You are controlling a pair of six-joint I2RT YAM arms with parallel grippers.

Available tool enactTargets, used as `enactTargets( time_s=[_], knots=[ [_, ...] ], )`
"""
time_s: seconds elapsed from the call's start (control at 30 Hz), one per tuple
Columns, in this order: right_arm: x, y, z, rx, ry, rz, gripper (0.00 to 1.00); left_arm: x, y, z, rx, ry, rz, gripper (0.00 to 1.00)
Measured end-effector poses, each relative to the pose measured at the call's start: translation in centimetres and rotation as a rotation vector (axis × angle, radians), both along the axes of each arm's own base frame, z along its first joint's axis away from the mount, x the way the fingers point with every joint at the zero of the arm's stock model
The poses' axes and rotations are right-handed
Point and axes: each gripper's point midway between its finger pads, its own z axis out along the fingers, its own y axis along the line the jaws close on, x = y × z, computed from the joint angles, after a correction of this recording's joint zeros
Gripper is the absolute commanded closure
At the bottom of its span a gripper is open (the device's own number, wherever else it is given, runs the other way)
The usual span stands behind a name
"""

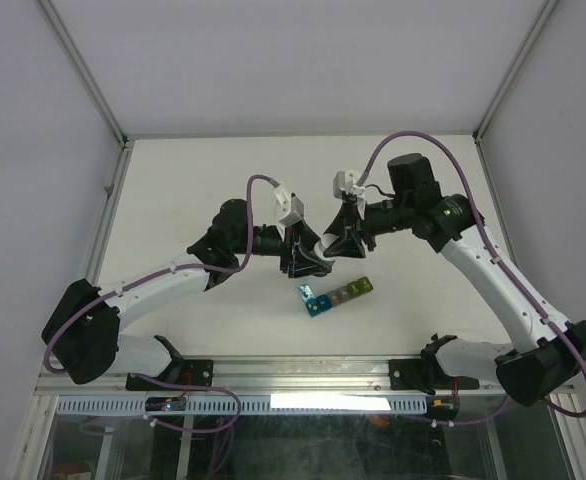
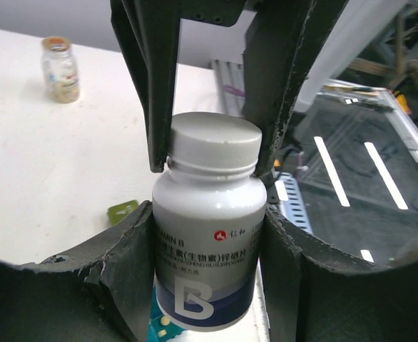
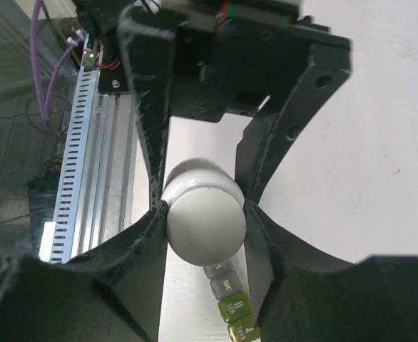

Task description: Sort the pills into containers

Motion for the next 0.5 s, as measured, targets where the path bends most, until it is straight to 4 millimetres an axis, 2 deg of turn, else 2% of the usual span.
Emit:
enactTargets(
  time_s=[0.23,0.37,0.4,0.43,0.5],
  knots=[
    [2.7,0.8,-1.7,0.014,0.13,-0.179,0.83,2.6,-0.3,-2.0,0.034,-0.014,0.196,1.0],
    [4.2,0.7,-1.5,0.006,0.15,-0.277,0.81,4.1,-0.2,-1.9,0.035,-0.046,0.28,1.0],
    [4.5,0.7,-1.4,0.0,0.154,-0.298,0.79,4.3,-0.2,-1.8,0.033,-0.055,0.298,1.0],
    [4.8,0.7,-1.4,-0.006,0.161,-0.314,0.73,4.7,-0.2,-1.8,0.034,-0.063,0.316,1.0],
    [5.3,0.8,-1.4,-0.015,0.178,-0.34,0.57,5.3,0.0,-1.8,0.038,-0.08,0.348,1.0]
  ],
)
